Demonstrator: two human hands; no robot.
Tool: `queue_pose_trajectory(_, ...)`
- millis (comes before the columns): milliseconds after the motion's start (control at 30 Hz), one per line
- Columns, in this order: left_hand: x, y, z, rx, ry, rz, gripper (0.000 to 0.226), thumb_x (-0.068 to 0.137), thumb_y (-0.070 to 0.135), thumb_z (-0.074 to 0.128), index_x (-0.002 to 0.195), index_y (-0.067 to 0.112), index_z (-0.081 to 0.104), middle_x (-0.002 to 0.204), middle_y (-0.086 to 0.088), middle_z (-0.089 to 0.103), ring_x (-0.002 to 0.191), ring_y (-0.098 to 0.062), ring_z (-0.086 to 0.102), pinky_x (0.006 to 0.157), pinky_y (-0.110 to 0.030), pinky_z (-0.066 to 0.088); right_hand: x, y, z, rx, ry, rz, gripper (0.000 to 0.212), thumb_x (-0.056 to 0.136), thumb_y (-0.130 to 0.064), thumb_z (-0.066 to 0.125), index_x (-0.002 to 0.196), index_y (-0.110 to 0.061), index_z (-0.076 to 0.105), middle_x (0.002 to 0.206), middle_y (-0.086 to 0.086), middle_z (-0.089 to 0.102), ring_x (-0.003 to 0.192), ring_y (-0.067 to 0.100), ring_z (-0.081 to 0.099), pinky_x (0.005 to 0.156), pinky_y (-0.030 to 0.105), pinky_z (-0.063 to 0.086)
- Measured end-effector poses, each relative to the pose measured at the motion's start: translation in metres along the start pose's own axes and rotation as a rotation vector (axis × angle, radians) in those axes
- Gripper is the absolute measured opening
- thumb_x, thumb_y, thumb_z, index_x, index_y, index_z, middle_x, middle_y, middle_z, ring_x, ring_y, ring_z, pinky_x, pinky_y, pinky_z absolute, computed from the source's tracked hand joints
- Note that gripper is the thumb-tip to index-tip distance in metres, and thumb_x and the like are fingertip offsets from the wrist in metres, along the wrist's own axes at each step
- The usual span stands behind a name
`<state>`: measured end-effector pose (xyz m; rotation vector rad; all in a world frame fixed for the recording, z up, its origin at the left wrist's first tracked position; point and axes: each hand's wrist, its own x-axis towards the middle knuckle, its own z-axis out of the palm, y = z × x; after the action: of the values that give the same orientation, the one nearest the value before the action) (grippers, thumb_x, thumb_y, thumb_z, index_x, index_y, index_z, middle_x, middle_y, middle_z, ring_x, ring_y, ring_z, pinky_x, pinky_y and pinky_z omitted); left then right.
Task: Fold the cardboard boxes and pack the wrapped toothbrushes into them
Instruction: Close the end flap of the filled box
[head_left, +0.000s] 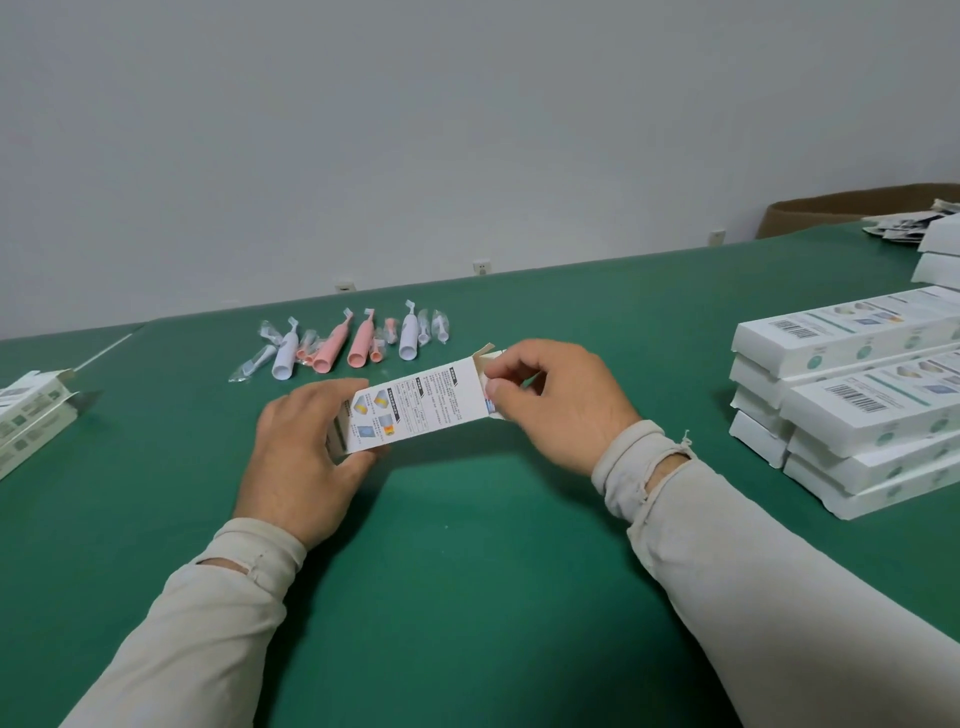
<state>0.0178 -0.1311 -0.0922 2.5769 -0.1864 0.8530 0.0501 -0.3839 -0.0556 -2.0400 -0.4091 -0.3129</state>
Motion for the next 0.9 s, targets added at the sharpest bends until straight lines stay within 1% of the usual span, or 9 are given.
queue_pose_trajectory(167, 0.001, 0.001, -0.001, 0.031, 0.01, 0.017, 0.055, 0.074, 0.014, 0.084, 0.124, 0.023, 0.063, 0.123, 0.003, 0.063, 0.117, -0.03, 0.051, 0.101, -0.022, 0.023, 0.0, -0.002, -0.001, 0.038, -0.1, 0.088, 0.005, 0.081, -0.015, 0.075, 0.079, -0.02, 0.076, 0.069, -0.014, 0.067, 0.059, 0.001, 0.055, 0.066, 0.02, 0.045)
queue_pose_trajectory(300, 0.0, 0.003, 0.0, 0.048, -0.003, 0.025, 0.057, 0.074, 0.014, 0.084, 0.126, 0.022, 0.063, 0.126, 0.001, 0.062, 0.12, -0.031, 0.051, 0.104, -0.024, 0.023, 0.0, -0.001, 0.0, 0.07, -0.089, 0.188, 0.016, 0.078, -0.012, 0.074, 0.064, -0.019, 0.072, 0.053, -0.018, 0.061, 0.047, -0.001, 0.049, 0.055, 0.015, 0.04)
queue_pose_trajectory(433, 0.0, 0.004, 0.001, 0.038, -0.002, 0.026, 0.058, 0.075, 0.015, 0.084, 0.128, 0.023, 0.062, 0.128, 0.002, 0.06, 0.122, -0.029, 0.049, 0.105, -0.022, 0.021, 0.003, -0.001, 0.002, 0.257, -0.045, 0.375, 0.009, 0.071, -0.015, 0.076, 0.065, -0.009, 0.075, 0.055, -0.006, 0.063, 0.049, 0.01, 0.048, 0.052, 0.022, 0.039)
queue_pose_trajectory(533, 0.0, 0.004, 0.002, 0.038, -0.014, 0.023, 0.059, 0.074, 0.013, 0.084, 0.128, 0.023, 0.062, 0.128, 0.002, 0.06, 0.123, -0.029, 0.048, 0.106, -0.023, 0.022, 0.003, 0.001, 0.003, 0.314, -0.095, 0.441, 0.01, 0.072, -0.015, 0.075, 0.069, -0.005, 0.075, 0.056, 0.002, 0.064, 0.049, 0.014, 0.046, 0.046, 0.022, 0.036)
queue_pose_trajectory(633, -0.001, 0.002, 0.003, 0.034, -0.048, 0.014, 0.06, 0.074, 0.012, 0.082, 0.129, 0.025, 0.061, 0.128, 0.004, 0.06, 0.123, -0.028, 0.047, 0.105, -0.026, 0.023, 0.001, 0.003, 0.001, 0.257, -0.194, 0.407, 0.012, 0.077, -0.014, 0.073, 0.066, -0.01, 0.076, 0.056, -0.002, 0.064, 0.054, 0.013, 0.048, 0.049, 0.022, 0.036)
queue_pose_trajectory(700, -0.001, 0.0, 0.004, 0.017, -0.055, 0.005, 0.06, 0.074, 0.013, 0.082, 0.128, 0.027, 0.061, 0.126, 0.005, 0.061, 0.121, -0.028, 0.048, 0.102, -0.025, 0.025, 0.003, 0.002, -0.003, 0.199, -0.202, 0.351, 0.019, 0.081, -0.015, 0.069, 0.063, -0.013, 0.075, 0.057, -0.006, 0.066, 0.053, 0.01, 0.051, 0.053, 0.022, 0.039)
queue_pose_trajectory(800, -0.001, -0.004, 0.004, -0.021, -0.042, -0.048, 0.062, 0.074, 0.016, 0.083, 0.128, 0.033, 0.059, 0.124, 0.007, 0.061, 0.116, -0.026, 0.048, 0.098, -0.028, 0.029, 0.007, 0.002, -0.01, 0.193, -0.05, 0.229, 0.015, 0.084, -0.013, 0.063, 0.076, -0.008, 0.074, 0.059, -0.012, 0.063, 0.056, 0.009, 0.054, 0.062, 0.034, 0.055)
queue_pose_trajectory(833, 0.0, -0.005, 0.004, -0.027, -0.037, -0.056, 0.063, 0.074, 0.017, 0.083, 0.128, 0.035, 0.058, 0.123, 0.007, 0.061, 0.116, -0.026, 0.048, 0.097, -0.029, 0.029, 0.007, 0.001, -0.012, 0.2, -0.005, 0.193, 0.016, 0.085, -0.011, 0.061, 0.078, -0.011, 0.075, 0.057, -0.016, 0.061, 0.055, 0.007, 0.054, 0.065, 0.036, 0.057)
queue_pose_trajectory(900, 0.0, -0.008, 0.005, -0.035, -0.034, -0.056, 0.062, 0.074, 0.019, 0.084, 0.127, 0.037, 0.058, 0.123, 0.008, 0.061, 0.116, -0.026, 0.049, 0.098, -0.03, 0.029, 0.005, 0.001, -0.014, 0.194, 0.004, 0.145, 0.024, 0.088, -0.009, 0.058, 0.079, -0.023, 0.075, 0.054, -0.024, 0.059, 0.052, 0.001, 0.054, 0.072, 0.035, 0.059)
